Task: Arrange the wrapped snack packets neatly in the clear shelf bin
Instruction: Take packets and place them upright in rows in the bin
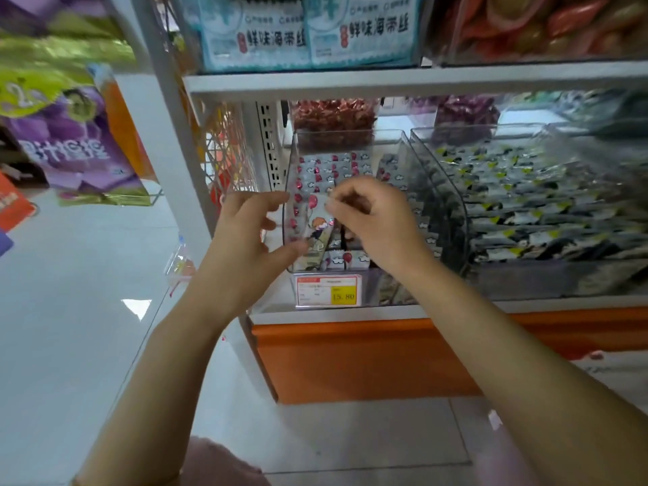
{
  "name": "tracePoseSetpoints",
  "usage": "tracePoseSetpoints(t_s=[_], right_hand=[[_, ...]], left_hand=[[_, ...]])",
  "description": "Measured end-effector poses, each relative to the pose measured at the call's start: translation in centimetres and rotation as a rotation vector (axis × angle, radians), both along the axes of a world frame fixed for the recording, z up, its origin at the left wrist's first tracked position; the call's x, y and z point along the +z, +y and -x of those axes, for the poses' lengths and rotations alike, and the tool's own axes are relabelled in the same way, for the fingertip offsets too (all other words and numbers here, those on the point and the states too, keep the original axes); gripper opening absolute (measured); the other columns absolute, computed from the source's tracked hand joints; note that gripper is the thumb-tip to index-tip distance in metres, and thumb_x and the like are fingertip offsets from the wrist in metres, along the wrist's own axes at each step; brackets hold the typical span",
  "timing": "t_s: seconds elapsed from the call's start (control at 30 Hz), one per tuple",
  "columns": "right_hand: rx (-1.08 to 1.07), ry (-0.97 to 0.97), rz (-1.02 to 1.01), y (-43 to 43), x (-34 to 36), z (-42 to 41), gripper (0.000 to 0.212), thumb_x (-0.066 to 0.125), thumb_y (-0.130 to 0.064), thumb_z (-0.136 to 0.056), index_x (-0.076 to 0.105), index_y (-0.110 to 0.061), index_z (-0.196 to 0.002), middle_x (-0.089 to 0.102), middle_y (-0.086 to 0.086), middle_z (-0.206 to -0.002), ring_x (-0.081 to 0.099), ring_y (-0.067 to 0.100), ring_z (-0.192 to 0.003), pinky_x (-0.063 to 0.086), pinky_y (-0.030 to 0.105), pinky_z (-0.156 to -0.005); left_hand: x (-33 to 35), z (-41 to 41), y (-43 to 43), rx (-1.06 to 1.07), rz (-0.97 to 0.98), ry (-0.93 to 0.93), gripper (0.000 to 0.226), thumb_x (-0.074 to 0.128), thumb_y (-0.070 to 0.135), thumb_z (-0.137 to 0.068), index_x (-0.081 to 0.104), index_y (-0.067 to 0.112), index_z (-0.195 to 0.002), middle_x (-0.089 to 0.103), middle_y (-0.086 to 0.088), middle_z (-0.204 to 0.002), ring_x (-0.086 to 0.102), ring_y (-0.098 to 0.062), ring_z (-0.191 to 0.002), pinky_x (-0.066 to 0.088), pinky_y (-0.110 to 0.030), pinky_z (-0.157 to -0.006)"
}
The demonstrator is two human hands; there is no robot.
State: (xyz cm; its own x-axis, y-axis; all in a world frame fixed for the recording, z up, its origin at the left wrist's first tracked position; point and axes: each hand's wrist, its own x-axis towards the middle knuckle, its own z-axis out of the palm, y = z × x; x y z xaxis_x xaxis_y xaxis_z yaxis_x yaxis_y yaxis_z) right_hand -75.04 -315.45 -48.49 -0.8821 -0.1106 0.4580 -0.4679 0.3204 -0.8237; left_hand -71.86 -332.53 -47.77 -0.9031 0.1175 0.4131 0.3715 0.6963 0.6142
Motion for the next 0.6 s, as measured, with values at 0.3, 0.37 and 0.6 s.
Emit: tracePoseSetpoints(t_s=[0.3, 0.37, 0.6], right_hand=[[0.131, -0.251, 0.556, 4.0, 0.3, -2.4, 0.018, 0.053, 0.002, -0.09, 0.058, -0.006, -0.075, 0.064, 0.007, -0.073, 0.066, 0.017, -0.067, 0.055, 0.024, -0.059], [0.171, -0.325, 0.588, 4.8, 0.2, -2.8, 0.015, 0.054, 0.001, -0.088, 0.058, -0.005, -0.075, 0.066, 0.008, -0.071, 0.066, 0.019, -0.061, 0.054, 0.024, -0.054], [0.222, -0.357, 0.301, 7.2, -0.8, -4.2, 0.018, 0.065, -0.023, -0.071, 0.061, -0.006, -0.078, 0.064, -0.003, -0.063, 0.063, 0.016, -0.051, 0.051, 0.023, -0.045]], left_hand=[[0.1, 0.4, 2.1, -0.135, 0.114, 0.005, 0.037, 0.065, 0.035, -0.081, 0.058, 0.024, -0.116, 0.045, 0.012, -0.102, 0.043, -0.006, -0.095, 0.034, -0.005, -0.069], [0.1, 0.0, 2.2, -0.212, 0.071, -0.031, 0.029, 0.066, 0.031, -0.081, 0.057, 0.025, -0.108, 0.053, 0.017, -0.094, 0.052, -0.004, -0.084, 0.041, -0.006, -0.065], [-0.2, -1.8, 2.7, -0.305, -0.094, -0.195, 0.038, 0.06, 0.049, -0.069, 0.064, 0.034, -0.103, 0.066, 0.022, -0.089, 0.059, 0.01, -0.082, 0.045, -0.008, -0.068]])
